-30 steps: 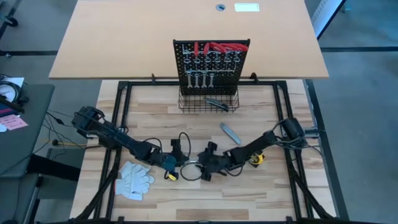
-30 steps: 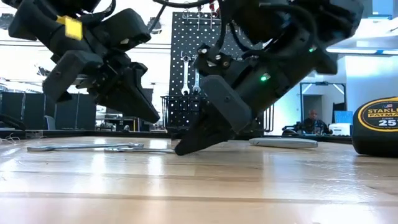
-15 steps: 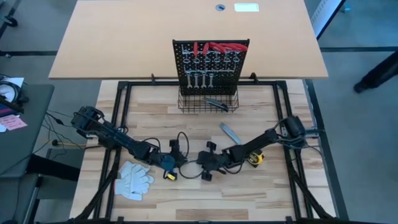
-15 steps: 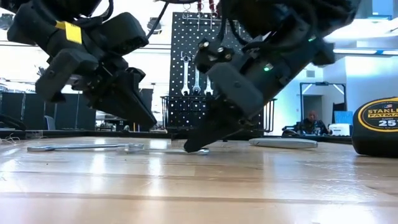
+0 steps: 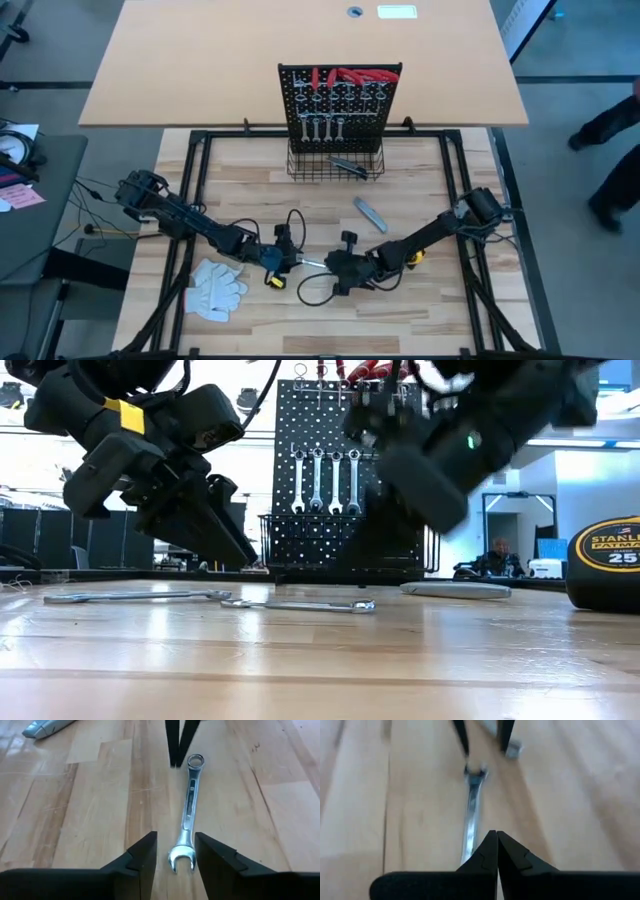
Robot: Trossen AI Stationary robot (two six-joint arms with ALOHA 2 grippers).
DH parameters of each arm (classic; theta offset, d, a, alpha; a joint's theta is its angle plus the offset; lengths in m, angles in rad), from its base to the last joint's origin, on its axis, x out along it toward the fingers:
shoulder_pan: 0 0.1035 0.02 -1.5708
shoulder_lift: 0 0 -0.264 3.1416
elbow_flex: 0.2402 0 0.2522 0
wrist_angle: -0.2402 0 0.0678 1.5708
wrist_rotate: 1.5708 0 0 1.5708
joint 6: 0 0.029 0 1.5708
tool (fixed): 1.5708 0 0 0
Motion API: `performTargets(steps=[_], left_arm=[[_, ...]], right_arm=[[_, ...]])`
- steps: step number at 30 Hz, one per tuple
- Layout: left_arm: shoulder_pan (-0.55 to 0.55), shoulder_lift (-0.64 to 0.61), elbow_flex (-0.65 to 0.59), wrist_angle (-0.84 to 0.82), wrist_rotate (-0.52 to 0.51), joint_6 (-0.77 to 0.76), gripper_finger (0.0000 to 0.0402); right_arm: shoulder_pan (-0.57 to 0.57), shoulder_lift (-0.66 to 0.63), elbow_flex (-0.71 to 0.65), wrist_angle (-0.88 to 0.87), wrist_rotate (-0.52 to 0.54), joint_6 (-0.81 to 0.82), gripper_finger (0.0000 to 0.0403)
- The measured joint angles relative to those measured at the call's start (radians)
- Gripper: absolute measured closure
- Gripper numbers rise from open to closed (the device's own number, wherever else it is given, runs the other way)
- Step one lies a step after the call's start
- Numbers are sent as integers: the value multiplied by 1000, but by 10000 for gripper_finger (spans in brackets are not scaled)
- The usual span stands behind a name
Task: Hang tools onto peg board
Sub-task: Hang the silver wrench on the pegboard
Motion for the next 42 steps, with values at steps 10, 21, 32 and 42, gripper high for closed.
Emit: performTargets(steps=[10, 21, 32, 42], left_arm=[[0, 0, 0, -3, -1, 3, 274], [0, 0, 2, -10, -2, -3, 275], [0, 0, 2, -9, -4, 0, 275], [0, 0, 2, -8, -6, -3, 275]], right_arm=[[71, -117, -1, -113, 79, 85, 330], [85, -29, -162, 142, 91, 139, 166], [21, 78, -169, 288, -59, 120, 157], [21, 56, -166, 157, -115, 167, 289]])
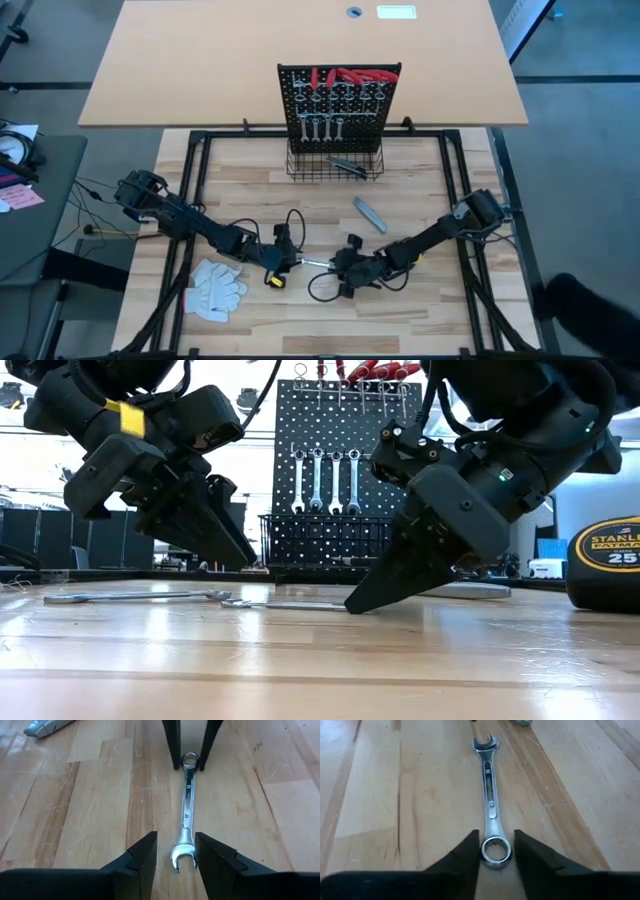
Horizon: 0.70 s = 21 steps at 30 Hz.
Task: Hang tools onto peg board
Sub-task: Hang the silver wrench on the pegboard
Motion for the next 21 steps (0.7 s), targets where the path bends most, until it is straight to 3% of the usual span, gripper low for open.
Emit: performTargets(steps=[5, 14, 21], left_arm=[[0, 0, 0, 22, 0, 0, 275], [0, 0, 0, 81, 0, 11, 275], [-9, 0, 0, 155, 0, 92, 275]], right_arm=[[-2, -2, -3, 2, -10, 5, 332], [8, -130, -14, -72, -53, -28, 333], [51, -250, -11, -120, 16, -56, 382]])
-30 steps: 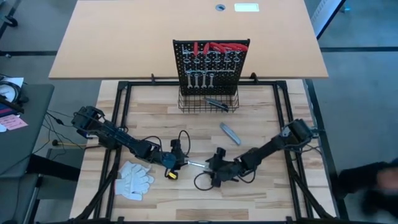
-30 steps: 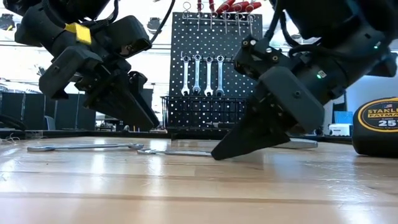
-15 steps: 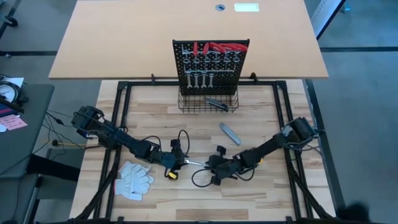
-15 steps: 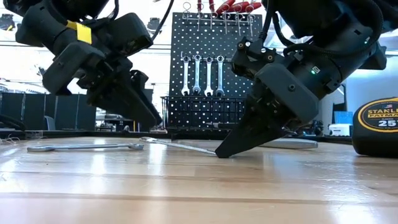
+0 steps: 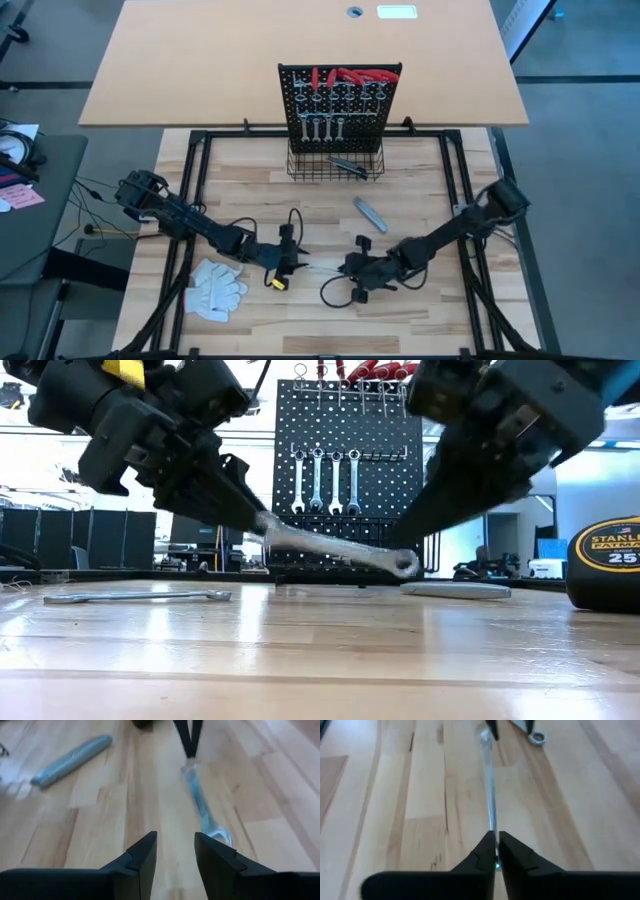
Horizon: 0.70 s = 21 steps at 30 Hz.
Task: Hang tools onto peg board
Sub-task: Hang the silver wrench on the pegboard
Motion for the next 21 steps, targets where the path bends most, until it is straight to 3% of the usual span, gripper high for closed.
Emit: performTargets(steps=[3, 8, 14, 18, 21], left_arm=[[-6, 0, 0, 24, 0, 29, 275], [-5, 0, 0, 26, 0, 51, 275], [7, 0, 0, 28, 1, 66, 275], [33, 0, 0, 34, 0, 58, 275], [54, 0, 0, 24, 0, -11, 275]], right_arm=[[24, -48, 1, -18, 52, -3, 399], [53, -94, 1, -29, 126, -15, 389], [56, -102, 3, -49, 130, -24, 390], [-15, -82, -12, -132, -42, -23, 352], [-73, -84, -54, -52, -169, -64, 306]])
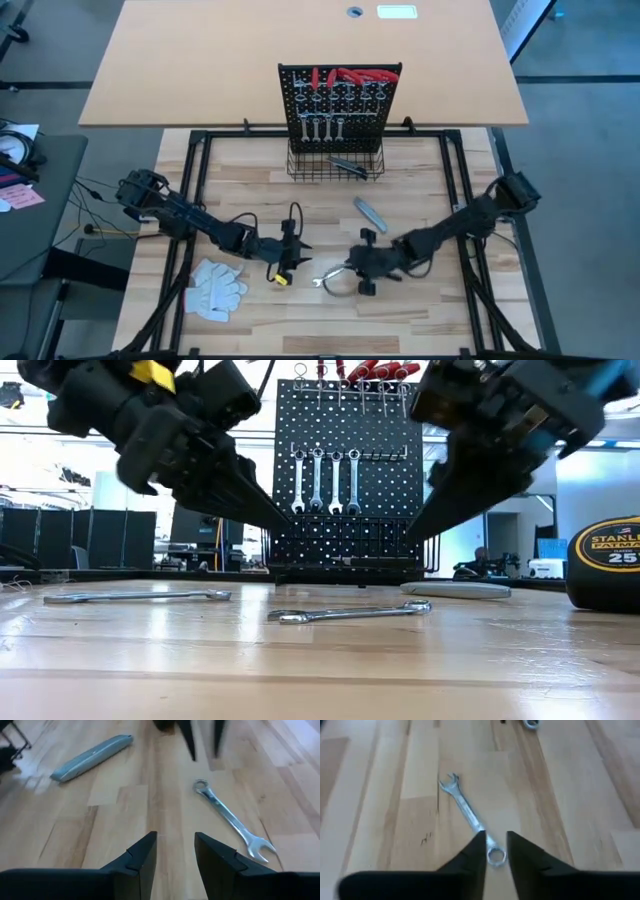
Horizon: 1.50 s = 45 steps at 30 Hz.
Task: Hang tools onto peg board
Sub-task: Hang the silver wrench on the pegboard
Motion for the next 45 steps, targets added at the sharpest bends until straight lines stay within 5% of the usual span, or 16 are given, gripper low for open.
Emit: performTargets(steps=[8, 14, 20, 31, 39, 45], left_arm=[[19, 0, 0, -2, 119, 3, 275], [18, 0, 0, 9, 120, -38, 275], [20, 0, 0, 11, 118, -12, 275], [-32, 0, 4, 46, 44, -2, 292], [-63, 0, 4, 47, 13, -58, 311], [-62, 0, 4, 59, 20, -105, 280]], right_arm=[[-27, 26, -140, 331, -66, -204, 178], [-62, 130, -156, 350, -130, -221, 157], [-72, 201, -152, 381, -161, -203, 199], [-69, 230, -149, 395, -150, -157, 359], [-67, 223, -157, 521, -86, -163, 393], [-67, 190, -160, 545, -77, -146, 390]])
